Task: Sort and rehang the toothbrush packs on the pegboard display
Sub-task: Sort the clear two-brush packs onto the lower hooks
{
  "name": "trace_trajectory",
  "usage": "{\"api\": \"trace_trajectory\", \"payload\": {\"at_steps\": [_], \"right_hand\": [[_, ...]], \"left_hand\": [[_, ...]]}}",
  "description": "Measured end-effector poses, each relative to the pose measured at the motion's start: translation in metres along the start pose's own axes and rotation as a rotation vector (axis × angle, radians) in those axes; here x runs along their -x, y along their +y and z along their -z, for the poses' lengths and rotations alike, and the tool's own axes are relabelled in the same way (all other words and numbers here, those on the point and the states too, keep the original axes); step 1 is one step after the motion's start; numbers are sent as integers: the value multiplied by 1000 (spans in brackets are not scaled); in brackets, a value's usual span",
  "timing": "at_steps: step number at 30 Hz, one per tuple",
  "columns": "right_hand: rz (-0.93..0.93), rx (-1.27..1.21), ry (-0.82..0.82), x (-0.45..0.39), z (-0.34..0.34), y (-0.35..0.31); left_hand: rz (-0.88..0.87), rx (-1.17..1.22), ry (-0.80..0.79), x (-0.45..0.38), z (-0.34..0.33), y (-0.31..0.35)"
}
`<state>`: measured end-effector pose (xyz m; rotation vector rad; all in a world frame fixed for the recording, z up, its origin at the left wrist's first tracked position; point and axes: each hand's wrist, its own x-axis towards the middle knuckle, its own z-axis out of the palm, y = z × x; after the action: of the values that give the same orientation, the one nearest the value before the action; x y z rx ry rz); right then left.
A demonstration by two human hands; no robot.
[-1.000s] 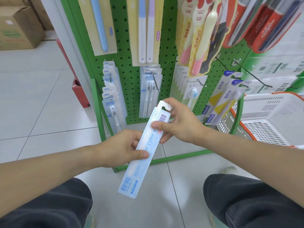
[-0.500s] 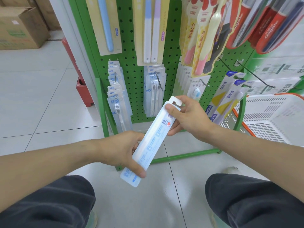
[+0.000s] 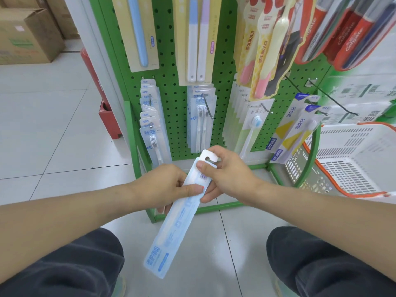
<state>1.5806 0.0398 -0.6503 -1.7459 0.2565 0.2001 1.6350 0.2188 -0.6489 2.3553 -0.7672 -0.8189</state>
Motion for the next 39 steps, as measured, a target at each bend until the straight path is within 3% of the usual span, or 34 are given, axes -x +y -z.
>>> {"api": "trace_trajectory", "payload": {"at_steps": [3, 7, 11, 16, 19, 24, 27, 32, 39], "right_hand": [[-60, 19, 43, -2, -6, -2], [-71, 19, 77, -5, -3, -17], [-63, 11, 55, -2, -7, -27], [-54, -43, -34, 8, -10, -40], [13, 72, -59, 12, -12, -40], [251, 264, 67, 5, -21, -36], [355, 260, 98, 1, -29, -40], [454, 295, 163, -10, -44, -48], [484, 291, 193, -26, -59, -48]], "left_hand": [[-12, 29, 24, 2, 10, 5], [-66, -303, 78, 6, 8, 8], [-103, -333, 158, 8, 1, 6], [-92, -139, 38, 13, 0, -5], [-123, -15, 1, 22, -4, -13], [-129, 325, 160, 32, -6, -33], [-114, 476, 288, 33, 5, -37], [-109, 515, 432, 32, 14, -44], [-68, 624, 504, 30, 21, -47]]}}
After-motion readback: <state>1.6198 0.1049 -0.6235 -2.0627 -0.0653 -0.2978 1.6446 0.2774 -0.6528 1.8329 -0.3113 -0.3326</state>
